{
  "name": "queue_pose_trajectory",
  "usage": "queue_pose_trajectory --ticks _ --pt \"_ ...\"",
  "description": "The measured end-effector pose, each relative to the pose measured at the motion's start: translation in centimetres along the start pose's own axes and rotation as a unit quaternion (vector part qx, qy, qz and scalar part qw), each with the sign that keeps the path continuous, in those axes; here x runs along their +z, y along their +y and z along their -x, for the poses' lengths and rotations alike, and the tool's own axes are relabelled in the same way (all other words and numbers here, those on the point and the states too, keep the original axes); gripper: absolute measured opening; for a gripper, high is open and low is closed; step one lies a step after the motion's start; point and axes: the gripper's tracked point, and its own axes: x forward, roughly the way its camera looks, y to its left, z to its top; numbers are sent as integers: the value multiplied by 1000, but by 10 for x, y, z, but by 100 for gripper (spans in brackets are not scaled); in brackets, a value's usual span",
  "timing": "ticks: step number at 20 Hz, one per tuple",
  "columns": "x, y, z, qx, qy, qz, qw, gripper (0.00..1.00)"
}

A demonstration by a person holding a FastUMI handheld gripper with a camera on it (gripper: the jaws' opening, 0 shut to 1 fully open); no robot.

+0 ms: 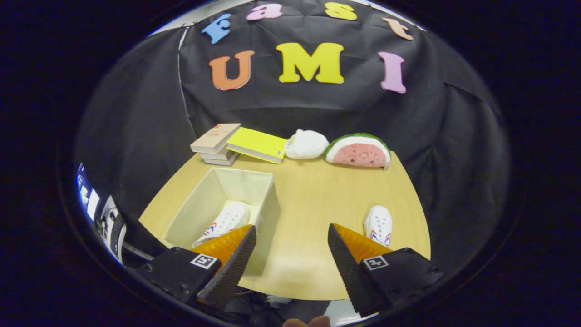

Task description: Open the storage box then place both shoes into the box .Put the left shoe in first, then the right shoe, with the right side of both shoes facing outward in a uniform manner.

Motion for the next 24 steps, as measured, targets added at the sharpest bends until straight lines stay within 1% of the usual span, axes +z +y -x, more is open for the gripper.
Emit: queue_pose_trajectory --ticks 2,5,8,11,14,17,19,22,23,24 --pt "-17 -54 -14 -26 28 -11 999 100" --pt "-48 -122 -45 -55 86 -28 994 100" --pt "-71 -163 -77 -61 138 -54 987 100" --pt "-85 -197 -103 -72 168 -69 981 100" --pt "-98 -210 -121 -64 196 -91 974 99" --pt "-107 -210 -141 -45 211 -104 971 99" --pt "-109 -206 -151 -24 220 -103 970 99" --pt "-108 -206 -162 -14 225 -103 969 92" --pt "-110 -204 -166 -9 226 -108 968 84" --pt "-112 -203 -169 -1 230 -113 967 80"
